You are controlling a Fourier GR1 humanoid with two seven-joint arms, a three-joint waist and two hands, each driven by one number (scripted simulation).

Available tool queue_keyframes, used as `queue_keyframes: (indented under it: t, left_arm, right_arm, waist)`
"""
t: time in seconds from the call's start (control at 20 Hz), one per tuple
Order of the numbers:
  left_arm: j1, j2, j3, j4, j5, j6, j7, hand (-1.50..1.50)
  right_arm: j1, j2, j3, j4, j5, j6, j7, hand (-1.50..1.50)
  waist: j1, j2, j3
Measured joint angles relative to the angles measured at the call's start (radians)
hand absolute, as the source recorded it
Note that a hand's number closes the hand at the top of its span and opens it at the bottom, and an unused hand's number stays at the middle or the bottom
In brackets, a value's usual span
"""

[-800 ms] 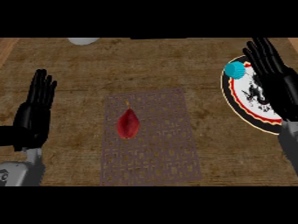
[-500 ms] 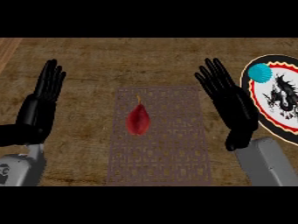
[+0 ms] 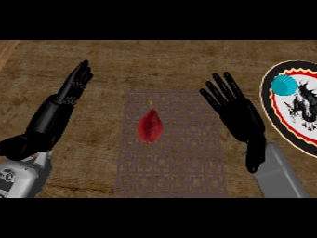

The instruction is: Pick the cupcake from the placemat and place it in the plate

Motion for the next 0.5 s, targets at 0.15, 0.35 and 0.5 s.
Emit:
queue_keyframes:
  t: [0.15, 0.35, 0.5]
  left_arm:
    - [-0.012, 0.013, -0.014, -0.002, -0.006, -0.024, 0.006, 0.00]
    - [-0.028, 0.023, -0.024, -0.009, -0.004, -0.047, 0.016, 0.00]
    - [-0.034, 0.025, -0.034, -0.013, -0.005, -0.058, 0.021, 0.00]
  right_arm:
    - [-0.033, -0.054, -0.032, 0.091, -0.081, 0.115, 0.035, -1.50]
    - [-0.074, -0.132, -0.051, 0.208, -0.164, 0.248, 0.097, -1.50]
    - [-0.095, -0.168, -0.033, 0.273, -0.216, 0.315, 0.150, -1.50]
  waist:
    - [0.006, -0.001, -0.005]
    - [0.020, -0.003, -0.007]
    - [0.034, -0.003, -0.007]
